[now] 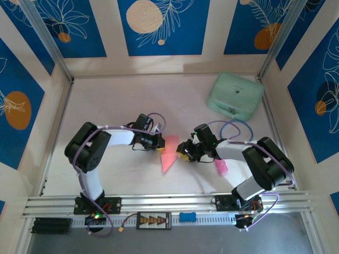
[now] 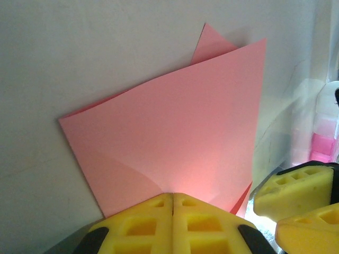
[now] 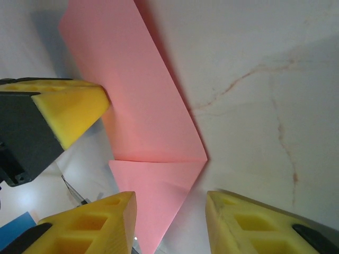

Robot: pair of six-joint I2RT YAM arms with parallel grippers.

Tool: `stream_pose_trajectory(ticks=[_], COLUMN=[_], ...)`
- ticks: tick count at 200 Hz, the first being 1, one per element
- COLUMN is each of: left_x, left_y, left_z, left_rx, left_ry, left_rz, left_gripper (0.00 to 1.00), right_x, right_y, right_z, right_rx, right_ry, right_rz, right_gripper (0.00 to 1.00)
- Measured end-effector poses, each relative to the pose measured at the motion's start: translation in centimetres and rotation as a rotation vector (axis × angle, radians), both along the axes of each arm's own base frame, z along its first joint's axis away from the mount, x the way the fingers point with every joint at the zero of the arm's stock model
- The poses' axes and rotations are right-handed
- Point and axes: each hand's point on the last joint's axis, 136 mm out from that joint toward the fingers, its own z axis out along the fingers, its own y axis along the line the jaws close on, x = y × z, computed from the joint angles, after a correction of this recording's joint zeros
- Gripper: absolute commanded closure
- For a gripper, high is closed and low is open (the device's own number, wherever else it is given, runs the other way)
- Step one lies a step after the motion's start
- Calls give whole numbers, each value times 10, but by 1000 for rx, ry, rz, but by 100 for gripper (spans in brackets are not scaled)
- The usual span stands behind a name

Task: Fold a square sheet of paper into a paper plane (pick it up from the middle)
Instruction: Fold the wing for the fifth time at the center of the table.

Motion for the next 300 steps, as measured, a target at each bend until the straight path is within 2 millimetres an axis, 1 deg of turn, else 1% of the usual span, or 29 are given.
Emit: stream_pose_trajectory(ticks=[55, 99, 130, 182, 237, 300], left_x=[-1, -1, -1, -1, -1, -1], left_y=[0, 0, 0, 0, 0, 0], left_z=[0, 0, 0, 0, -1, -1], left_rx=[0, 0, 0, -1, 0, -3], left_ry=[2, 2, 2, 2, 2, -1], left_rz=[-1, -1, -1, -1, -1, -1], left_gripper=[97, 97, 97, 97, 97, 97], right_x=[1, 2, 3, 6, 23, 31], right_y=[4, 8, 15, 13, 12, 17], right_z=[-4, -4, 1, 0, 11, 7], right_rx=[10, 11, 18, 9, 58, 98], right_ry=[36, 36, 19, 1, -81, -101], right_rz=[-27, -41, -25, -28, -8, 49], right_gripper=[63, 63, 63, 60, 60, 61])
